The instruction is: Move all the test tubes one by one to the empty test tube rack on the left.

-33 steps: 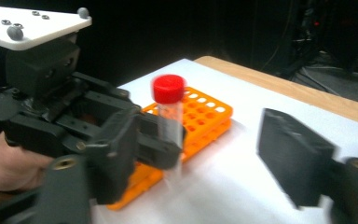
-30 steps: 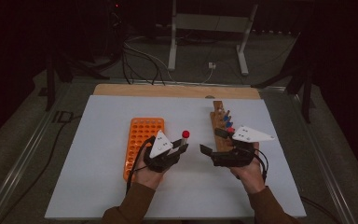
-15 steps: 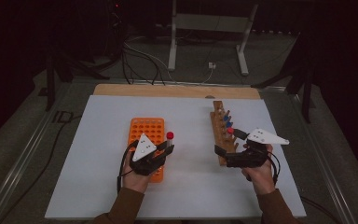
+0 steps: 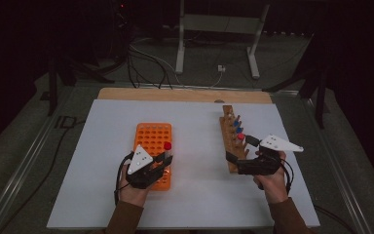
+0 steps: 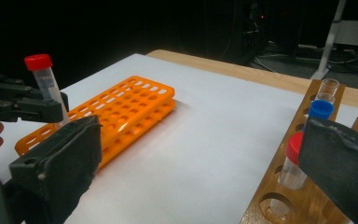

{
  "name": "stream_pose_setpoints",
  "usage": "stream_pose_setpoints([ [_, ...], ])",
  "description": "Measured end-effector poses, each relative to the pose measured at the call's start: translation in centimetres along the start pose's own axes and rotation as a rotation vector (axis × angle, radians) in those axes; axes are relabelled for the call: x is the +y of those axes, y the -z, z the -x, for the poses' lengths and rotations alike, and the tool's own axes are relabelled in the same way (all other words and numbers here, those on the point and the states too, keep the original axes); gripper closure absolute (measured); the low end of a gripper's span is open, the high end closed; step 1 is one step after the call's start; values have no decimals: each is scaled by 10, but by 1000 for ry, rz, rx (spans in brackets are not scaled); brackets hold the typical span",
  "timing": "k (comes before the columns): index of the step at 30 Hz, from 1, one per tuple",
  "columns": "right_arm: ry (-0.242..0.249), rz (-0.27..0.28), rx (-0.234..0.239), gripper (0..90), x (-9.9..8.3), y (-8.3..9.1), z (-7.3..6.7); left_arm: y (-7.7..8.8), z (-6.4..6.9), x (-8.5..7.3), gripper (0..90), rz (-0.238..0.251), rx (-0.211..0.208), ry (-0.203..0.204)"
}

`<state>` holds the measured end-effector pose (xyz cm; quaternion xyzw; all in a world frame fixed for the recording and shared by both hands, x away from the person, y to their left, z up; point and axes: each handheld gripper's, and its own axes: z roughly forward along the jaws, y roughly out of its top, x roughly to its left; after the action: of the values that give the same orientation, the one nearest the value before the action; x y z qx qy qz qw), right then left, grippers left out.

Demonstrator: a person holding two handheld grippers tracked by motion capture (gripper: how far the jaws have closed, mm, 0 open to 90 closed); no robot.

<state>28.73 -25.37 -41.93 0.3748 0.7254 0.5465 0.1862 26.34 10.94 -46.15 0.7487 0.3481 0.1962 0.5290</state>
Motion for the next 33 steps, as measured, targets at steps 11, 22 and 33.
stream_pose_setpoints([
  [11,2,8,5,0,-1,2,0,3,-2,-16,755,-69,25,-1],
  [22,6,13,11,0,-1,4,0,-3,3,-28,754,-171,38,-43],
  [33,4,15,7,0,-2,5,2,-1,4,-26,612,-139,41,-47],
])
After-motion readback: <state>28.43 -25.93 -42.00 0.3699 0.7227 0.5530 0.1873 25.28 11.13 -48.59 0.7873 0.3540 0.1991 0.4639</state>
